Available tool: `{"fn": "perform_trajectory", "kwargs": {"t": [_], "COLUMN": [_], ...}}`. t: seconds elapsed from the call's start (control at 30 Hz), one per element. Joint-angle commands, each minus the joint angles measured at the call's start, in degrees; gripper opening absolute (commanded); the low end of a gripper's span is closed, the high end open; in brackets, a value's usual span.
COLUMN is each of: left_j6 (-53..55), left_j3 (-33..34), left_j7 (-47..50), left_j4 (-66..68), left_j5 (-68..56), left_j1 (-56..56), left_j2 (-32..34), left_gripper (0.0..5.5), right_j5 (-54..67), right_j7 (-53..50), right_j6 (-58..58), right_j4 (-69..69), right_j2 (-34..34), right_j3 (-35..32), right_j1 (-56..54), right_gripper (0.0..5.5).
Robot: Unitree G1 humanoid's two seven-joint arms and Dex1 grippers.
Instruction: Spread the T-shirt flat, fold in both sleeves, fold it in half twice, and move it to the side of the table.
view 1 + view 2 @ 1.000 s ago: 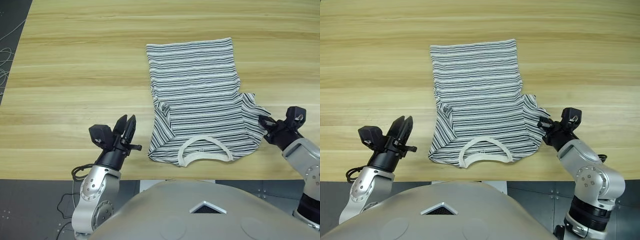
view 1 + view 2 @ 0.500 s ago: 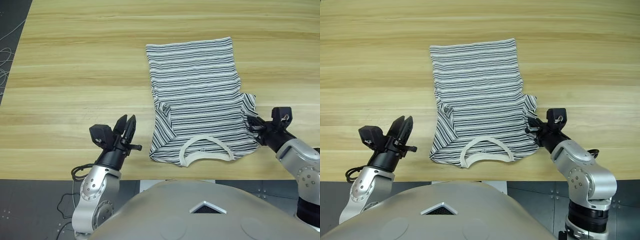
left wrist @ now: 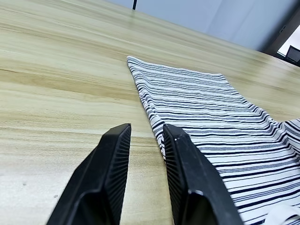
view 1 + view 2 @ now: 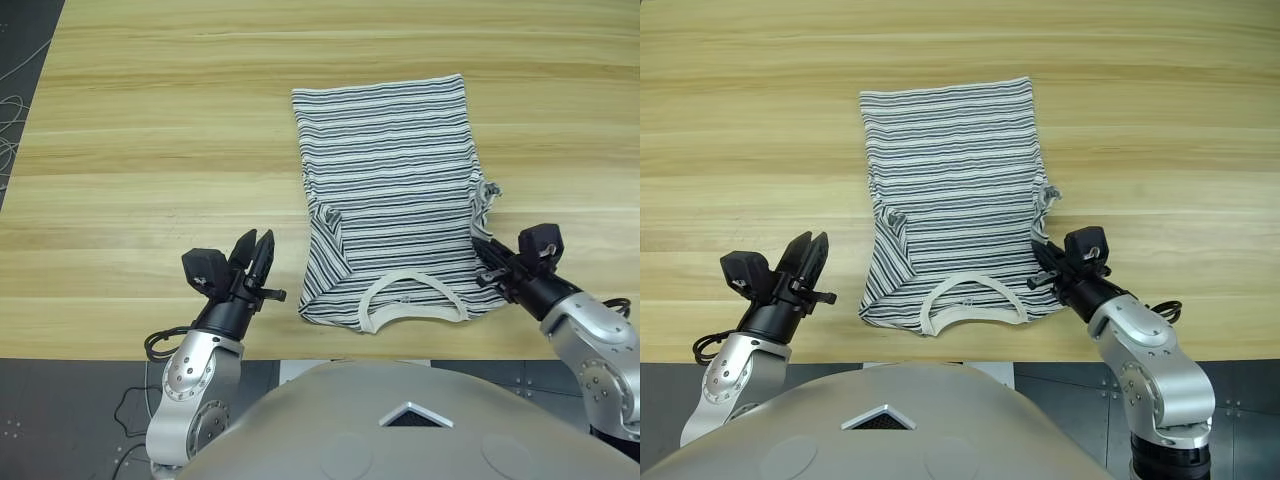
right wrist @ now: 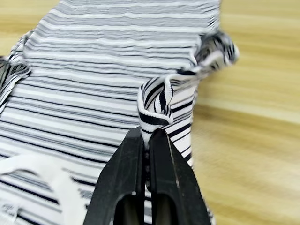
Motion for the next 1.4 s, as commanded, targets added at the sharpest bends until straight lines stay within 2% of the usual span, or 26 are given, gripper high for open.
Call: {"fn": "perform_trajectory", "kwargs": {"t": [0.03,0.2,0.43,0.67,1.03,1.23,1.3,1.4], "left_j6": [-0.62,-0.71,-1.23,-1.75,-2.08,-2.04,-1.65,-0.56], "left_j3": [-0.03,0.03,-0.40,-0.54,-0.89,-1.15,-1.03,-0.39], "left_j7": [-0.15,-0.28,-0.27,-0.39,-0.45,-0.48,-0.54,-0.84], "left_j4": [-0.05,-0.12,-0.23,-0.04,-0.24,-0.29,-0.15,-0.10], "left_j5": [0.51,0.46,0.52,0.45,0.60,0.80,0.78,0.81], "left_j1": [-0.01,0.25,1.09,1.62,2.00,2.01,1.56,0.13], "left_j2": [0.15,0.20,0.10,0.15,0.33,0.46,0.72,1.91], "left_gripper": [1.30,1.30,1.30,1.30,1.30,1.30,1.30,1.30], "right_j5": [-0.92,-3.36,-8.74,-7.41,-2.12,0.98,3.29,15.41], "right_j7": [0.40,-2.20,-4.26,-1.00,5.69,6.50,6.81,10.19], "right_j6": [1.15,2.65,0.42,0.17,4.31,5.65,7.07,11.21], "right_j4": [-0.08,2.55,5.69,4.23,0.43,-0.01,-0.14,0.38], "right_j2": [-0.36,1.20,1.77,2.53,-1.44,-1.39,-1.24,-1.80], "right_j3": [2.38,4.44,5.69,4.99,3.77,1.82,0.30,-6.66], "right_j1": [0.32,-1.55,-4.46,-4.17,-3.24,-4.53,-5.93,-12.52], "right_gripper": [0.13,0.13,1.28,1.28,1.28,1.28,1.28,1.28]}}
